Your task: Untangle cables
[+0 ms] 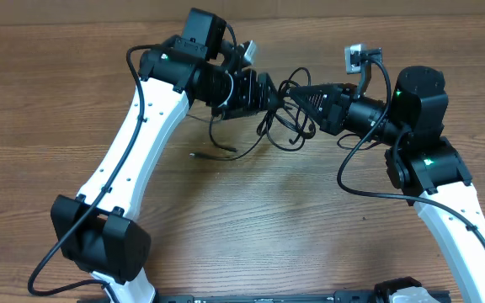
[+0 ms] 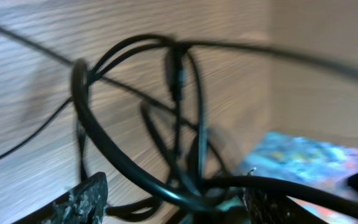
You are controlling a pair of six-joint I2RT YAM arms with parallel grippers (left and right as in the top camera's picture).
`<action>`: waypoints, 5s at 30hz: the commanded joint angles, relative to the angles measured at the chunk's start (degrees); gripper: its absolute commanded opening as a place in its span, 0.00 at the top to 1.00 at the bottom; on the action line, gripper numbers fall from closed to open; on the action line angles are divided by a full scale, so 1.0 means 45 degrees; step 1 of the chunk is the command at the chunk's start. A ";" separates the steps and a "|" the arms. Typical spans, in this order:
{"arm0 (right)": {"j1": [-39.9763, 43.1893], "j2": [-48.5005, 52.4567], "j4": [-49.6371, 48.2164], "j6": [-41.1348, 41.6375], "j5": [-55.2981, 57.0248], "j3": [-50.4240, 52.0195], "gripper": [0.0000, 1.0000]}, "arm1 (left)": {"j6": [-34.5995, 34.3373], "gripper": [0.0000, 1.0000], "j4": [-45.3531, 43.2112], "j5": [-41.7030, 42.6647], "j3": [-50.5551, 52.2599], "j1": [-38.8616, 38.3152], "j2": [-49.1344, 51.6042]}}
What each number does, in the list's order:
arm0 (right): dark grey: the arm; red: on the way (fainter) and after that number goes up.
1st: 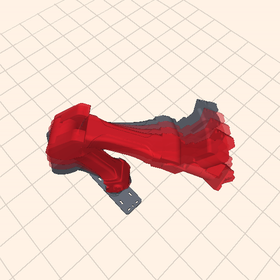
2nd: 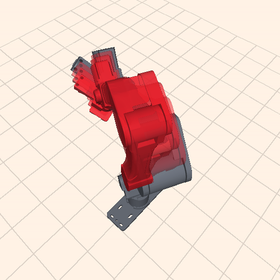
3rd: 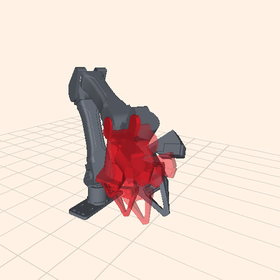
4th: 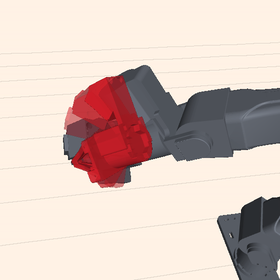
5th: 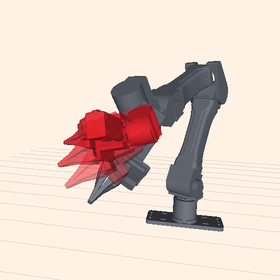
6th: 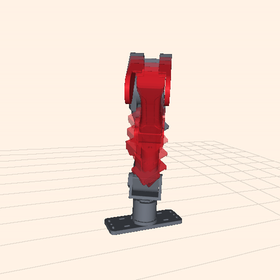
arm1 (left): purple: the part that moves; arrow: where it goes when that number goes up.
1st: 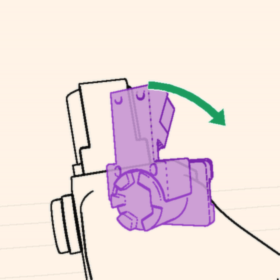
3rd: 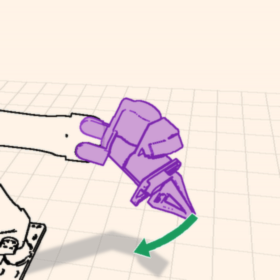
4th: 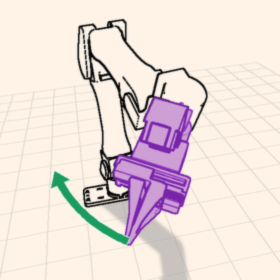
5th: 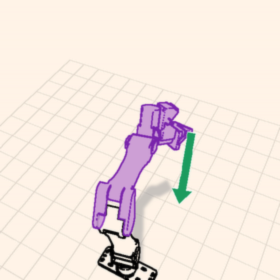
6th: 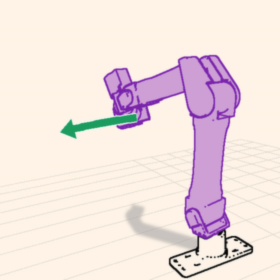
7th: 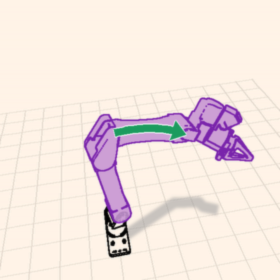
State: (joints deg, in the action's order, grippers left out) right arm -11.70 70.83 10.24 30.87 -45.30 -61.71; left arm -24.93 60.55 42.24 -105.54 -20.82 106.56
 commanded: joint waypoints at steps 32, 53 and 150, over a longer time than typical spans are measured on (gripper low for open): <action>0.0039 -0.0214 -0.0597 0.1622 -0.0986 -0.0233 0.96 | -0.0204 0.42 0.0670 0.1715 -0.0146 0.0219 0.0209; 0.0034 -0.0214 -0.0544 0.1617 -0.0947 -0.0233 0.96 | 0.0845 0.21 0.3172 -0.0189 -0.0146 0.0034 0.0214; 0.0379 -0.0199 0.5654 -0.3745 0.5639 -0.0228 0.23 | 0.3871 0.94 -0.0393 -0.0719 -0.0165 0.2866 -0.4299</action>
State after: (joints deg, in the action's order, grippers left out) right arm -9.85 70.54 34.98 15.31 -20.40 -62.28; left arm -8.97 58.48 43.03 -105.56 -8.27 88.01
